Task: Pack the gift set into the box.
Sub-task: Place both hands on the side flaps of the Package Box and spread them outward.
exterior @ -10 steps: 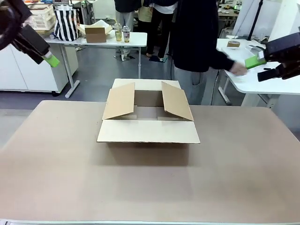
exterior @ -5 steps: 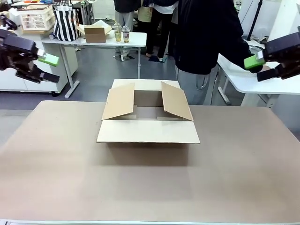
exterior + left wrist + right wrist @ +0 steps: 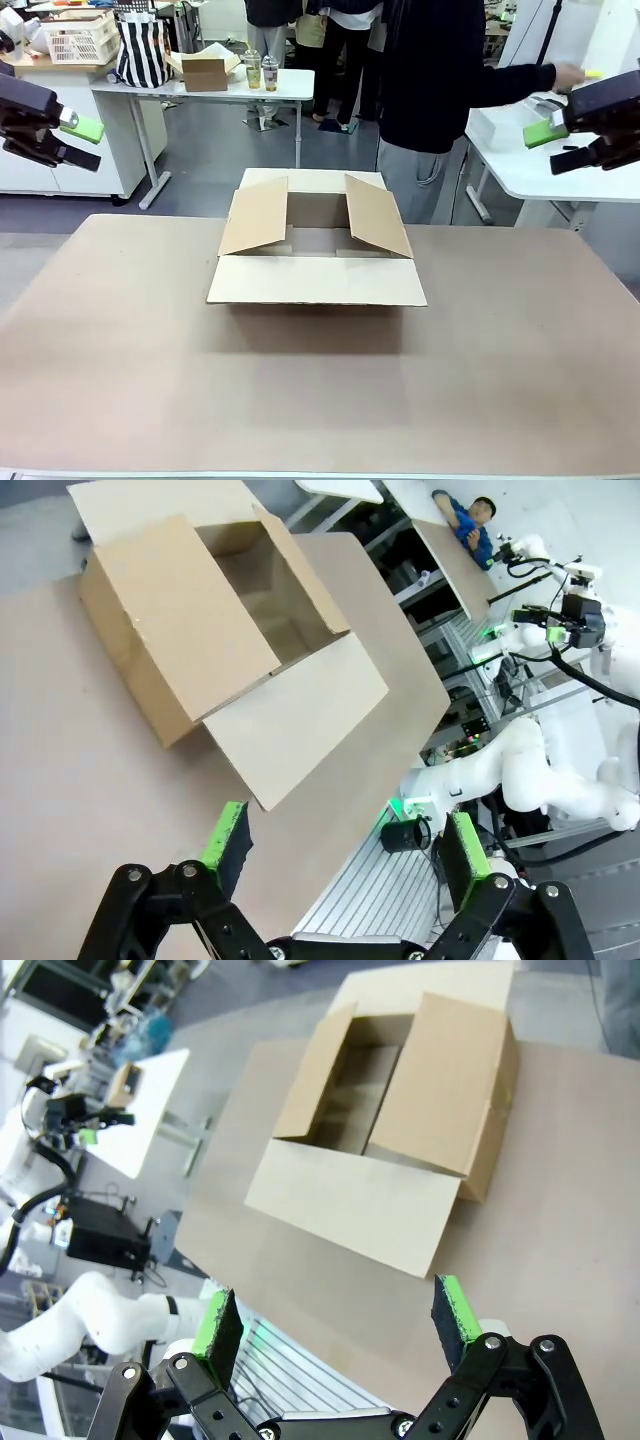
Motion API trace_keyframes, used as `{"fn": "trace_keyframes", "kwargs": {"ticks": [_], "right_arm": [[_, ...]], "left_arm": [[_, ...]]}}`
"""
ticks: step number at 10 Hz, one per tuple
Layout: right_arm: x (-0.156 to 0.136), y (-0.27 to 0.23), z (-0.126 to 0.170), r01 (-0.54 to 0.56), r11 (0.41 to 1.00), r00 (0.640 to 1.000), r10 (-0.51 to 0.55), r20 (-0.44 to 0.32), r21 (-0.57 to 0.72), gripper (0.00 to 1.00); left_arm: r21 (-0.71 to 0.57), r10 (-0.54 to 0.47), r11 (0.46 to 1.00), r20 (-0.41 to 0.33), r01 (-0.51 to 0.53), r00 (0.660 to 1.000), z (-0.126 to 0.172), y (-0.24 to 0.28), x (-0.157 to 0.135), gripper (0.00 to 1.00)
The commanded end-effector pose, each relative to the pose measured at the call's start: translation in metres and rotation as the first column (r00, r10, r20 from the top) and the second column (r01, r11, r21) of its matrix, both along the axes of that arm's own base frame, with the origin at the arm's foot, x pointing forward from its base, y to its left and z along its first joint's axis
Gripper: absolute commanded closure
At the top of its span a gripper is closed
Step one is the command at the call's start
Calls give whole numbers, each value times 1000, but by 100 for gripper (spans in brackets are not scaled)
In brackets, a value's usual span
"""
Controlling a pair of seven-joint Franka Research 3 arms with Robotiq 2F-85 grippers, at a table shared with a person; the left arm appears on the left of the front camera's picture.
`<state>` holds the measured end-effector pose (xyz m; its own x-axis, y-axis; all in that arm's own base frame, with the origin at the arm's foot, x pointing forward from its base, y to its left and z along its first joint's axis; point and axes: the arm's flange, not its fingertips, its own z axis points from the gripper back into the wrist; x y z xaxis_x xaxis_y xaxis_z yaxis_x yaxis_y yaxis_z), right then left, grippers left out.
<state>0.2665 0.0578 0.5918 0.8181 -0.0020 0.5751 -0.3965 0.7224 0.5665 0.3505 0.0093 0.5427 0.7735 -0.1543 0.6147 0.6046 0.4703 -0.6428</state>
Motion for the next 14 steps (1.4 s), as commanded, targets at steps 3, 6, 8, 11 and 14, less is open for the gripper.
{"fn": "trace_keyframes", "kwargs": {"ticks": [3, 6, 8, 11, 14], "right_arm": [[3, 0, 2, -26, 1000, 1000, 26, 12, 12, 0], [3, 0, 2, -26, 1000, 1000, 26, 12, 12, 0], [3, 0, 2, -26, 1000, 1000, 26, 12, 12, 0], [3, 0, 2, -26, 1000, 1000, 26, 12, 12, 0], [3, 0, 2, -26, 1000, 1000, 26, 12, 12, 0]], "left_arm": [[143, -88, 984, -150, 110, 985, 29, -52, 15, 0], [452, -61, 874, -266, 180, 962, 33, -181, 44, 0], [641, 61, 758, -254, 120, 965, 3, -247, 65, 0], [533, -87, 783, -416, 321, 905, -22, -282, 88, 0], [674, 41, 730, -212, 116, 976, -28, -293, 65, 0]]}}
